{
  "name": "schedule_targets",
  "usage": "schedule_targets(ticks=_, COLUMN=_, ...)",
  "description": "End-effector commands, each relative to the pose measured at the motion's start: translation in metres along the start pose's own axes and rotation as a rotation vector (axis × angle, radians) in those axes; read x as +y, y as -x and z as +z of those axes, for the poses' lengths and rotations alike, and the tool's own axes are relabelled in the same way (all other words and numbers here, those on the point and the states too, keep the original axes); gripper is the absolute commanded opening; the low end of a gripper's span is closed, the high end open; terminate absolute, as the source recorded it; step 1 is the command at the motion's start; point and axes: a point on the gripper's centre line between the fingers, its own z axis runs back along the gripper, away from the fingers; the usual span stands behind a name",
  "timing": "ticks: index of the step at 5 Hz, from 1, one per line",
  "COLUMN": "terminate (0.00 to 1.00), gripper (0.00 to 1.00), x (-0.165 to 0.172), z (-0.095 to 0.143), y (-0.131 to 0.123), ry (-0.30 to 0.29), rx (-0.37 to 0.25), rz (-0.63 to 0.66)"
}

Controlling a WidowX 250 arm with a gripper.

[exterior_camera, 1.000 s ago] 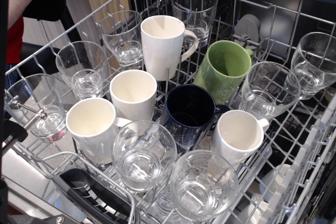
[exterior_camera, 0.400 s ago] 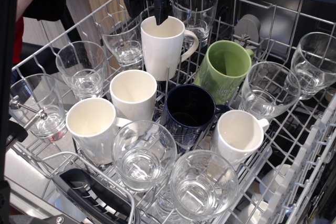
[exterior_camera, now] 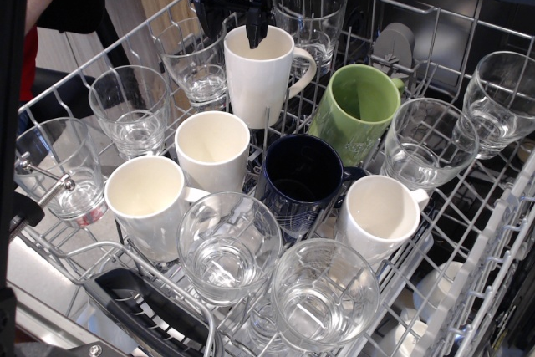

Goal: Pick up any cup

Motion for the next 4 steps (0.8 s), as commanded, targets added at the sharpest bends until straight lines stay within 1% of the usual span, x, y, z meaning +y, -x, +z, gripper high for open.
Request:
schedule_targets(ticks=1, terminate=0.00, gripper=1.00, x=0.000, z=0.022, y=-0.019, ry=-0.043, rx=-0.095, rz=0.055)
schedule_targets(ticks=3, terminate=0.00, gripper=1.00, x=0.004, z=0.002, y=-0.013, ry=-0.080, rx=-0.102, rz=0.080)
schedule_targets(ticks=4, terminate=0.00, gripper=1.00, x=0.003, z=-0.012, y=-0.012, ry=-0.117, rx=-0.083, rz=0.088)
